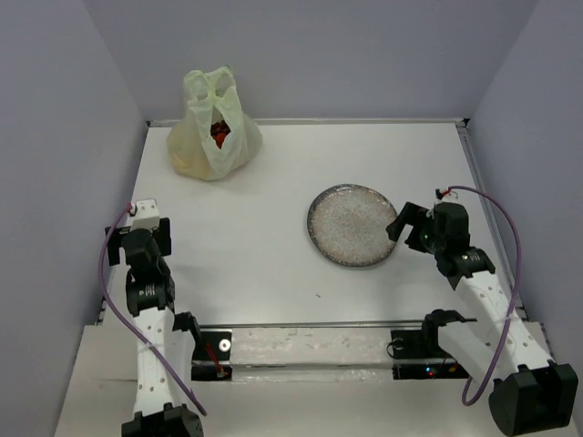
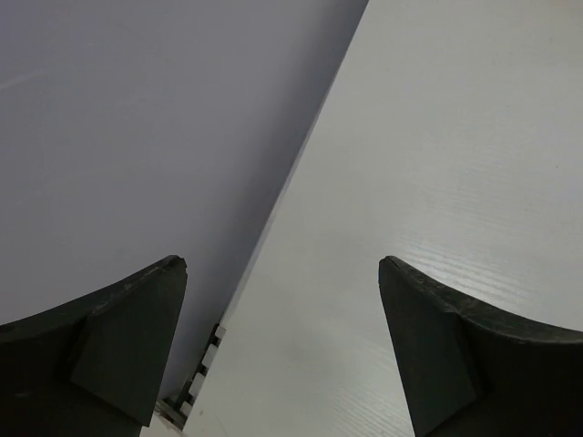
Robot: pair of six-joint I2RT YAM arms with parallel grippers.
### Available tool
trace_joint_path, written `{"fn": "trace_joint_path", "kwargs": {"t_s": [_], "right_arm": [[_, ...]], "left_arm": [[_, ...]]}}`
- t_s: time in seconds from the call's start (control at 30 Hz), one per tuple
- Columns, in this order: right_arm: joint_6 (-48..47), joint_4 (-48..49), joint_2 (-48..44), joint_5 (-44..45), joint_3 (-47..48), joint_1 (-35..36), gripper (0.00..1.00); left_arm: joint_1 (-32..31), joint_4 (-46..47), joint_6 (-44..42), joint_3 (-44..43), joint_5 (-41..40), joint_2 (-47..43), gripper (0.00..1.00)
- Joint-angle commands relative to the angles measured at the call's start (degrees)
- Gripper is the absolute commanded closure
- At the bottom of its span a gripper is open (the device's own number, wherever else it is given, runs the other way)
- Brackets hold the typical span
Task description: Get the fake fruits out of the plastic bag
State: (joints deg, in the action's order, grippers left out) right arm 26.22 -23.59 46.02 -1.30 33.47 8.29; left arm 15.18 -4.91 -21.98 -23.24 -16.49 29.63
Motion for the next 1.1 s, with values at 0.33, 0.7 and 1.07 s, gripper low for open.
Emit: {"fn": "trace_joint_path", "kwargs": {"t_s": [0.33, 0.7, 1.07], "right_arm": [[0.1, 2.0, 0.3, 0.3, 0.6, 0.2, 0.00], [0.0, 1.8, -0.4, 3.1, 0.6, 0.2, 0.00], [0.1, 1.2, 4.7, 5.4, 0.9, 0.2, 0.00]], "left_arm": [[0.3, -9.6, -10.6, -29.7, 28.2, 4.3, 0.01], [-18.9, -26.1, -2.2, -96.6, 26.6, 63.3, 0.01], [-22.3, -14.0, -7.0, -111.4, 8.0, 89.9, 0.01]]}}
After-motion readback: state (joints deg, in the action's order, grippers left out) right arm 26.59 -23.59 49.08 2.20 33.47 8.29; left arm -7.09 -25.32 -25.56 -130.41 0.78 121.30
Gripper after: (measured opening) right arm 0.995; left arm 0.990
